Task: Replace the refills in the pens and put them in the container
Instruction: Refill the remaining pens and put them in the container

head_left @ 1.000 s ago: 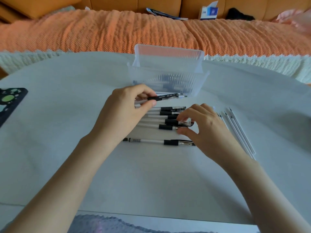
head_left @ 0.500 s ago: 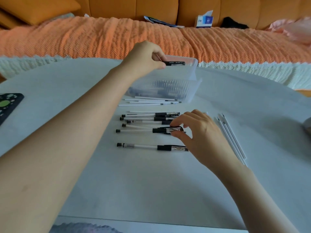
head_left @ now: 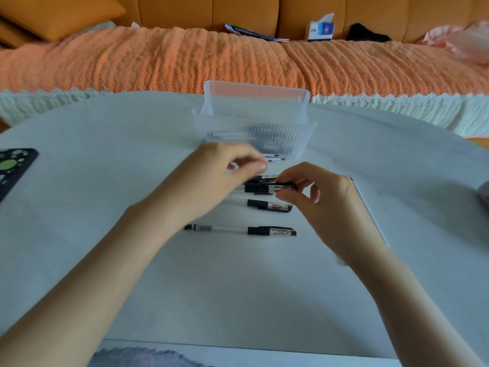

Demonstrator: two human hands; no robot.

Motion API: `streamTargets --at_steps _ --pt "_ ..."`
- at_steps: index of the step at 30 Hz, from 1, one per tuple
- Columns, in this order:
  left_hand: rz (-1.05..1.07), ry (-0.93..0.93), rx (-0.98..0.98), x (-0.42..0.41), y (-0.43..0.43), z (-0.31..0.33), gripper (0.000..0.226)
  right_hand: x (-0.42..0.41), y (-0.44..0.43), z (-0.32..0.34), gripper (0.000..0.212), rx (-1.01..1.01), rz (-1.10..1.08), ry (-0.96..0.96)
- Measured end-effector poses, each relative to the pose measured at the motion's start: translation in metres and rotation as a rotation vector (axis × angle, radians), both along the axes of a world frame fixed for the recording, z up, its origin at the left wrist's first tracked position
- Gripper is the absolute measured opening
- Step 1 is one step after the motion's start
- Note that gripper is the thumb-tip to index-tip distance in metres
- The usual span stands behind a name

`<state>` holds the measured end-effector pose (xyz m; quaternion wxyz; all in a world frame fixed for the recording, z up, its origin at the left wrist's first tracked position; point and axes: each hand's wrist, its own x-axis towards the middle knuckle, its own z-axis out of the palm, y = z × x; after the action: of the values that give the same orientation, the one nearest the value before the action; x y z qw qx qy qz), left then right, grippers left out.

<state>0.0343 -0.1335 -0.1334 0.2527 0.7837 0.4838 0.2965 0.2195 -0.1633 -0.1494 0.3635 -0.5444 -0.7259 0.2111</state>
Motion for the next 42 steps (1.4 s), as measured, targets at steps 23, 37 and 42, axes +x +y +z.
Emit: streamTargets --at_steps 23,37,42 --pt "0.156 0.003 -0.042 0.003 -0.040 -0.028 0.022 -0.005 -0.008 0.008 0.011 -0.032 0.139 -0.015" --pt "0.182 0.137 -0.051 -0.015 -0.033 -0.030 0.024 0.008 -0.003 -0.008 0.012 -0.102 0.171 -0.391" --pt "0.146 0.109 -0.059 -0.012 -0.035 -0.030 0.019 0.007 -0.001 -0.009 0.019 -0.101 0.152 -0.282"
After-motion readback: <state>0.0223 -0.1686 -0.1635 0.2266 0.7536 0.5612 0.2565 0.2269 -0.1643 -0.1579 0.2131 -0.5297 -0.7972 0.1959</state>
